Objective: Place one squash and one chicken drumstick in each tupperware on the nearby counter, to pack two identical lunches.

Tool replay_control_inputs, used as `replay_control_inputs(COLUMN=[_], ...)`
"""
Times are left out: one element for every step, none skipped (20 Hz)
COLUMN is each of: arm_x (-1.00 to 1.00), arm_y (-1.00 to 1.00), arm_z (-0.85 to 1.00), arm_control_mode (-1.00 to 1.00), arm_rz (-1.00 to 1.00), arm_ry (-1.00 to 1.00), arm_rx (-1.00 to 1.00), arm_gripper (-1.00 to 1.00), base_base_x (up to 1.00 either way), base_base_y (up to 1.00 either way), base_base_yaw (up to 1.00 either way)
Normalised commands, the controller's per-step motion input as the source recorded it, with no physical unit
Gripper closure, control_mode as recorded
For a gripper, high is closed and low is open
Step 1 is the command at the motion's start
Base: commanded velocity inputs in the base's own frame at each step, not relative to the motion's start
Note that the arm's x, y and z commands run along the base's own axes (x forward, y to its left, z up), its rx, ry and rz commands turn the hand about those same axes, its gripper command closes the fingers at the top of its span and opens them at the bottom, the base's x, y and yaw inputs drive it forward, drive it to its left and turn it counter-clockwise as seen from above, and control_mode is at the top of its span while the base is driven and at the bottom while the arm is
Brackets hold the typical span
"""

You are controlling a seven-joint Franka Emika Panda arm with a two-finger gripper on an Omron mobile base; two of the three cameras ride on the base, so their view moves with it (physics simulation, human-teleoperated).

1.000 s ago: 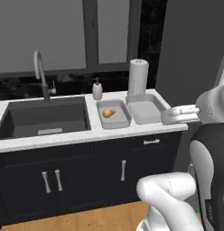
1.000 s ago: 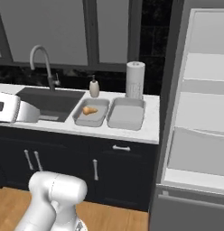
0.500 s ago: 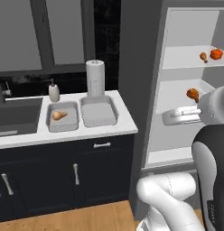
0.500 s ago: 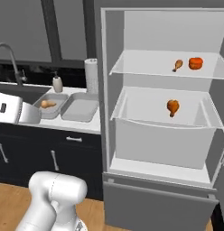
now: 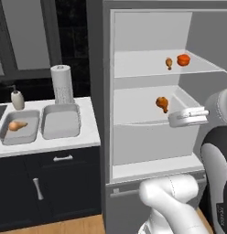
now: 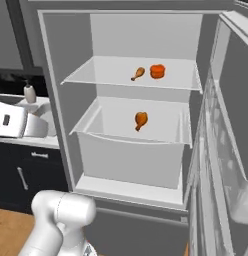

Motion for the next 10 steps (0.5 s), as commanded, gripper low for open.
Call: replay_control_inputs(arm_x=[0.00,0.00,0.00,0.00,0.00,0.00,0.00,0.00,0.00,0.00], arm_y=[0.00,0.00,0.00,0.00,0.00,0.00,0.00,0.00,0.00,0.00], arm_z=[0.00,0.00,0.00,0.00,0.00,0.00,0.00,0.00,0.00,0.00], arm_control_mode=[1.00,1.00,1.00,1.00,1.00,1.00,1.00,1.00,1.00,1.00], arm_rz=[0.00,0.00,0.00,0.00,0.00,0.00,0.00,0.00,0.00,0.00], arm_ry=[0.00,0.00,0.00,0.00,0.00,0.00,0.00,0.00,0.00,0.00], arm_rx=[0.00,0.00,0.00,0.00,0.00,0.00,0.00,0.00,0.00,0.00], arm_gripper=[-1.00,-1.00,-1.00,-1.00,-1.00,-1.00,-1.00,-1.00,-1.00,-1.00], base_base_x=[0.88,0.76,0.59,0.44,0.45,0.33,0.00,0.00,0.00,0.08], base_base_y=[-0.36,-0.48,-0.54,-0.56,-0.60,-0.64,-0.74,-0.79,-0.41,-0.25], base_base_yaw=[0.00,0.00,0.00,0.00,0.00,0.00,-0.01,0.00,0.00,-0.01])
